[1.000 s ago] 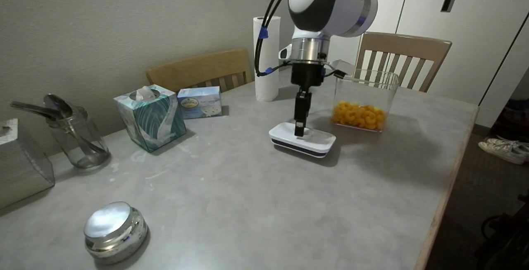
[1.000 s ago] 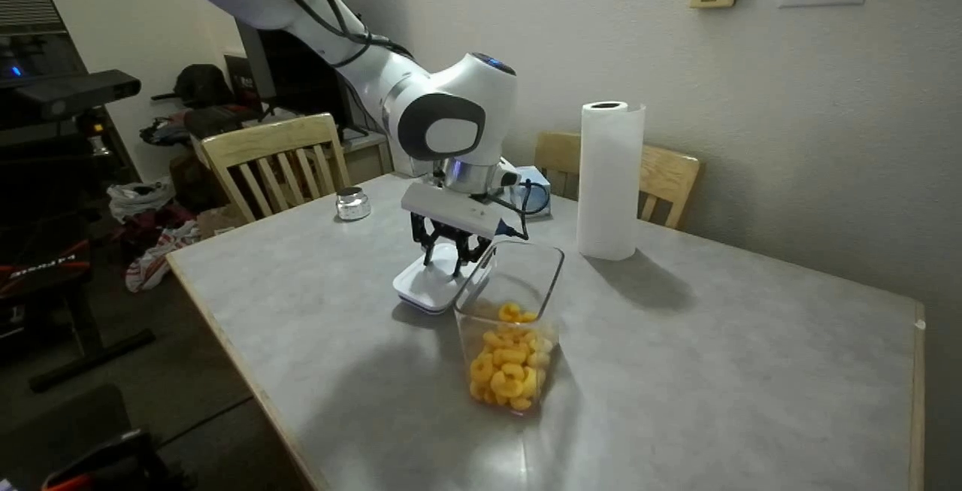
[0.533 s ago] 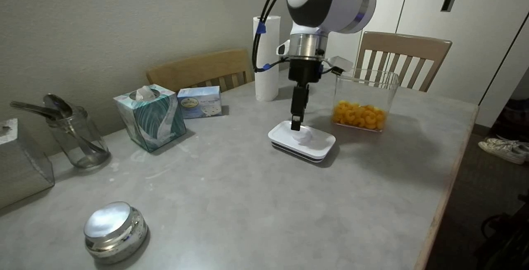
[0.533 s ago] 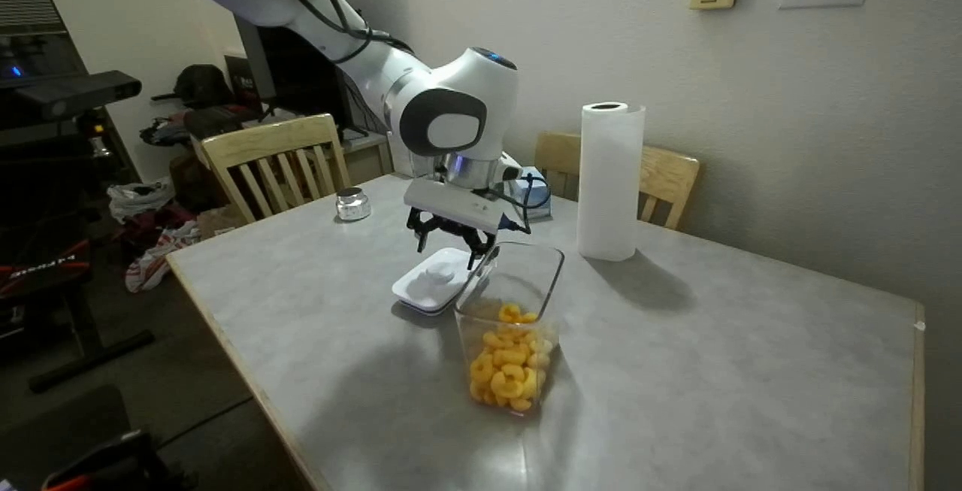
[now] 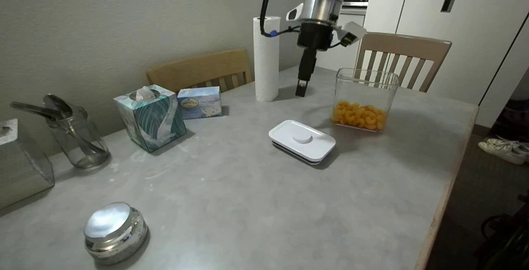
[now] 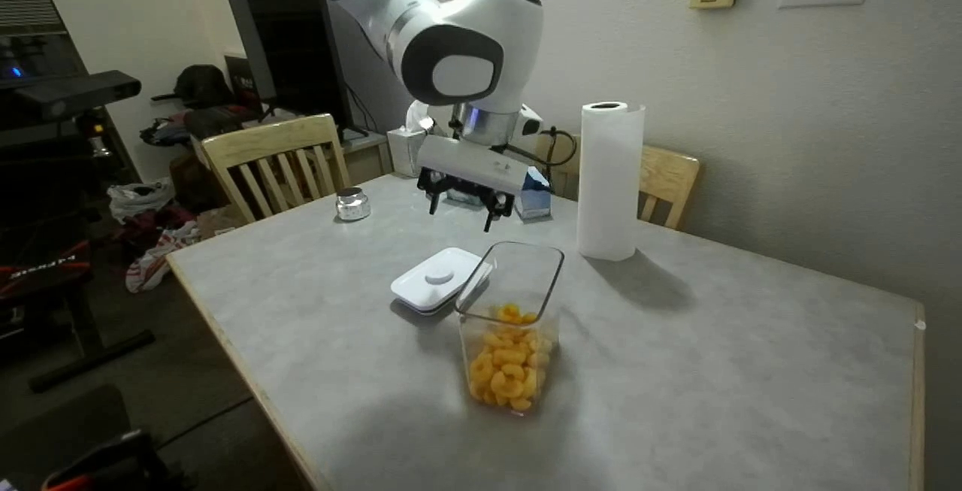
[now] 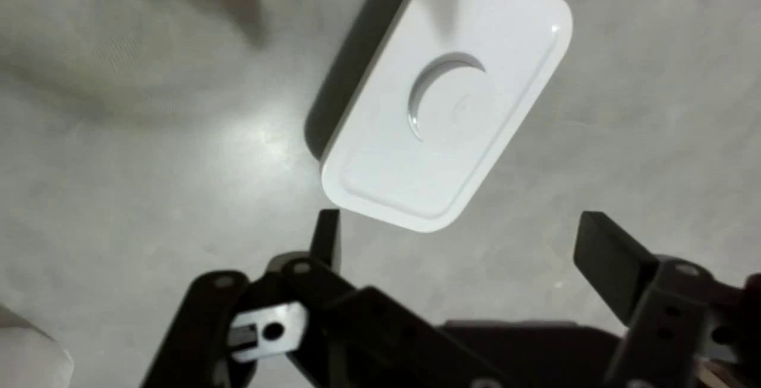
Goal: Press down on the top of the white lid and remove it from the clear food container
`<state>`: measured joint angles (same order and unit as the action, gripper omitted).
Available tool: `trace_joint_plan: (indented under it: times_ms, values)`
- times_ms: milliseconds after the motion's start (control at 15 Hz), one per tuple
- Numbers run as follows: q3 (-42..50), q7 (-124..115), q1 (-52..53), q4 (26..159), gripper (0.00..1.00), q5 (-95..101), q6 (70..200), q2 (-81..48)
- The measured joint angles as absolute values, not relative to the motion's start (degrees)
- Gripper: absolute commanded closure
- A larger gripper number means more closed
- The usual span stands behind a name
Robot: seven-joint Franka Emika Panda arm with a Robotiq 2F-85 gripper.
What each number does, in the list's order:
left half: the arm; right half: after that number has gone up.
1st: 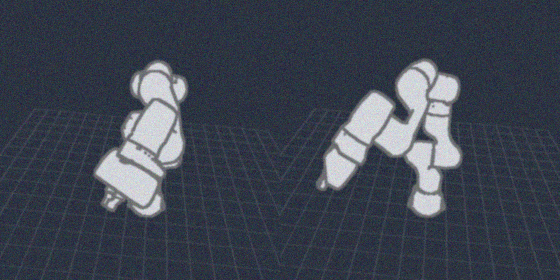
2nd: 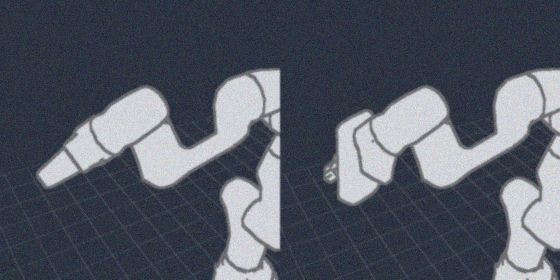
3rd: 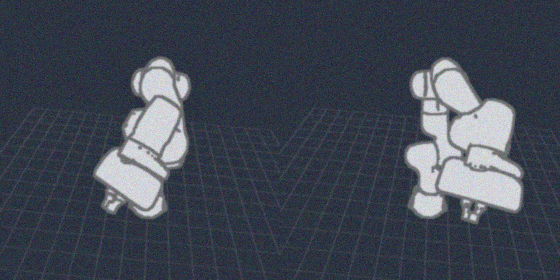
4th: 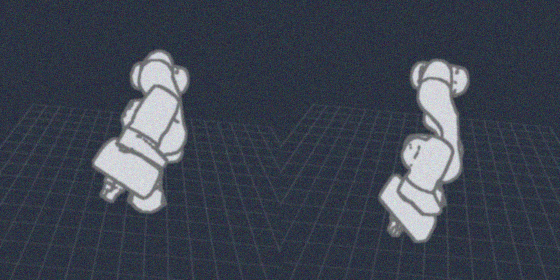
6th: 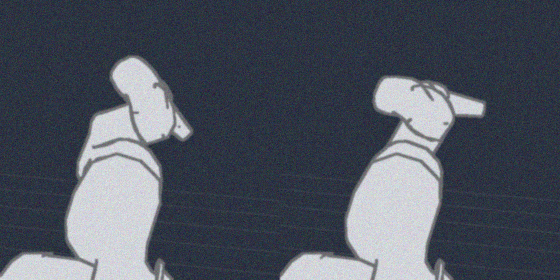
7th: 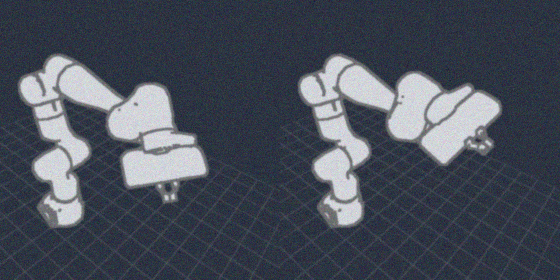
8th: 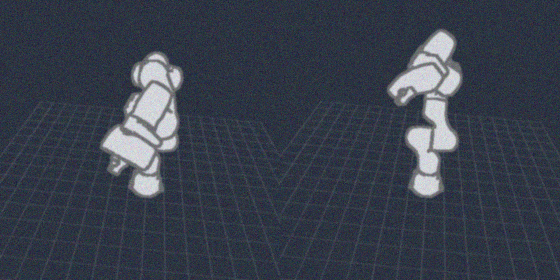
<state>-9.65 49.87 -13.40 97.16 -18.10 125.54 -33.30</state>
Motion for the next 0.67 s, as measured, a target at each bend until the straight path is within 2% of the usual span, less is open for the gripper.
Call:
trace_joint_plan:
  times_ms: [667]
  values:
    - [-9.0,62.3,-15.3,100.2,0.00,-29.2,115.6,-22.4]
